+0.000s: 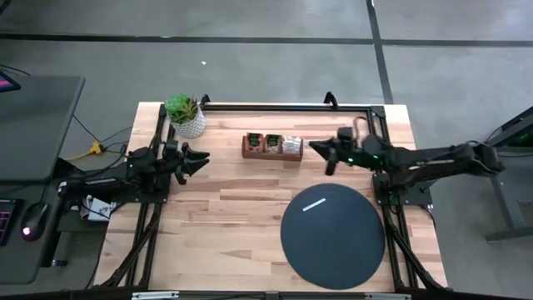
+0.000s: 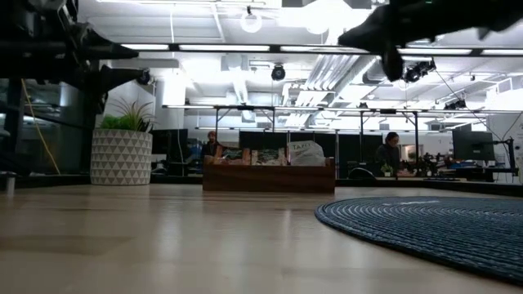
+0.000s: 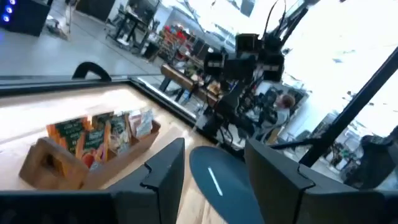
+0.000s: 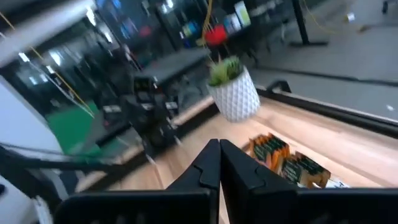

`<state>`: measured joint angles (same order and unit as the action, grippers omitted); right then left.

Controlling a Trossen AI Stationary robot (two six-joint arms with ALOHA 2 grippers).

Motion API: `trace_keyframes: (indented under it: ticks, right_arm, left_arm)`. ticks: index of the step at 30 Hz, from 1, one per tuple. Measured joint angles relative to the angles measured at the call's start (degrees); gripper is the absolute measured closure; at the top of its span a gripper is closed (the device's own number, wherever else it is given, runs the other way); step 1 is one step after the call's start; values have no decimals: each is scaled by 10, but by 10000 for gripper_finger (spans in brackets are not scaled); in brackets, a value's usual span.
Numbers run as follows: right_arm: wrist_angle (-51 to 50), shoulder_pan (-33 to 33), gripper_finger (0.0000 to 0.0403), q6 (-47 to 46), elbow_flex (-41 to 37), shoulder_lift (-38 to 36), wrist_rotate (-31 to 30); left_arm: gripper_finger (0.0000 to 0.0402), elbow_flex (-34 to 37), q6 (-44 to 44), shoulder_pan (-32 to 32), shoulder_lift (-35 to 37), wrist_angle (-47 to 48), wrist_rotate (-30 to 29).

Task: Pick & Place Tea
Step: Return to Home Position

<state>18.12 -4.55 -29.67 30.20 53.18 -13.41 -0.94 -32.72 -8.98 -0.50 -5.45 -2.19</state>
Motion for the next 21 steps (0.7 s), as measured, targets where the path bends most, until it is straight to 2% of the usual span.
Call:
trace_keyframes:
  ticks: [5,10,21]
  right_arm:
    - [64,28,402,-1,-87,-107,-32]
    - [67,40,402,14,-144,-186,-58]
    - [185,40,403,10,-284,-271,-56]
  left_arm:
    - [236,-2,-4,0,0,-19,-26]
    - [236,-1,-1,0,0,-17,-51]
    - [236,0,-1,0,0,-17,-74]
